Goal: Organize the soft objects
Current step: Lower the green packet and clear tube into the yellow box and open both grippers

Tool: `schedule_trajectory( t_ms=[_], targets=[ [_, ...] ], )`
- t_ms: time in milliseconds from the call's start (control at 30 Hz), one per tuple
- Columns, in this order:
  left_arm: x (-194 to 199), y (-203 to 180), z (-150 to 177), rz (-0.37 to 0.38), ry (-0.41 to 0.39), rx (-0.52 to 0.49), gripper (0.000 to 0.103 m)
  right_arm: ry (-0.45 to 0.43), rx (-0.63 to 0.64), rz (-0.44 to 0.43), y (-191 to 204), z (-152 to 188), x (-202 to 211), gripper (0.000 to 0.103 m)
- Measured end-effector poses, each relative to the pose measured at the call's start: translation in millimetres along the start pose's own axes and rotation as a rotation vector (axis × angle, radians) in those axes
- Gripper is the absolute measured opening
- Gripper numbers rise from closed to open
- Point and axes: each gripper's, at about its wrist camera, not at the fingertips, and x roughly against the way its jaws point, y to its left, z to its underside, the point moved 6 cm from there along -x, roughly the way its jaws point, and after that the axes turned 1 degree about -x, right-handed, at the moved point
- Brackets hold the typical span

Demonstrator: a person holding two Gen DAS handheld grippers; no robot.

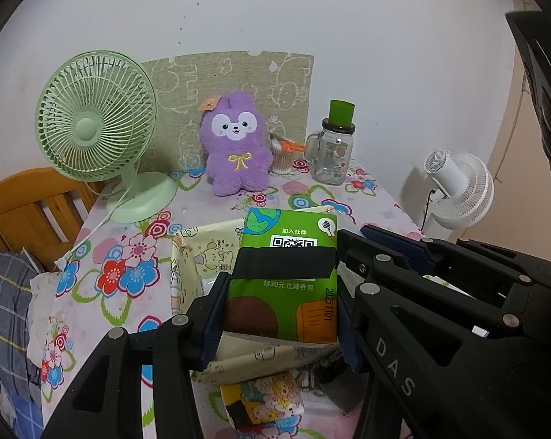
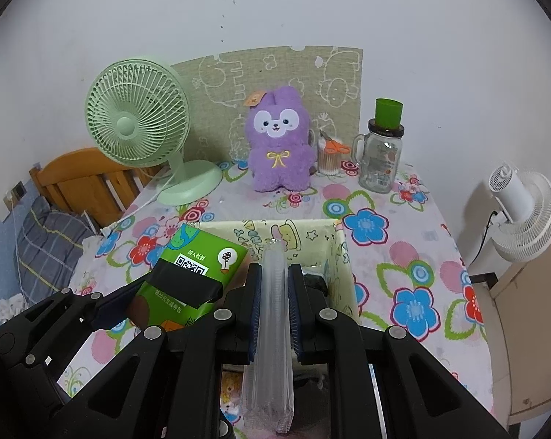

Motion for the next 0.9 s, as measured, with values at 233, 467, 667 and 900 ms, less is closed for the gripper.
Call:
schedule_trajectory(
  t_ms=[233, 467, 667, 900],
  targets=[
    [-17.4, 6.9, -6.4, -0.009, 0.021, 0.012, 0.054, 0.024, 0.006, -0.01, -0.7, -7.9, -21.1, 0.017],
    [-38.3, 17.5, -11.4, -0.02, 0.051, 0.027, 0.054, 0.053, 0.013, -0.02, -0.5, -14.1, -44.5, 0.017],
    [-53.0, 25.4, -14.1, -0.025, 0.066, 0.04, 0.054, 0.068, 0.021, -0.025, -0.2, -18.9, -61.6, 0.017],
    [-72.5, 32.5, -10.7, -0.02, 0.097, 0.053, 0.054, 0.089, 0.025, -0.015, -0.2, -17.2, -83.2, 0.017]
  ],
)
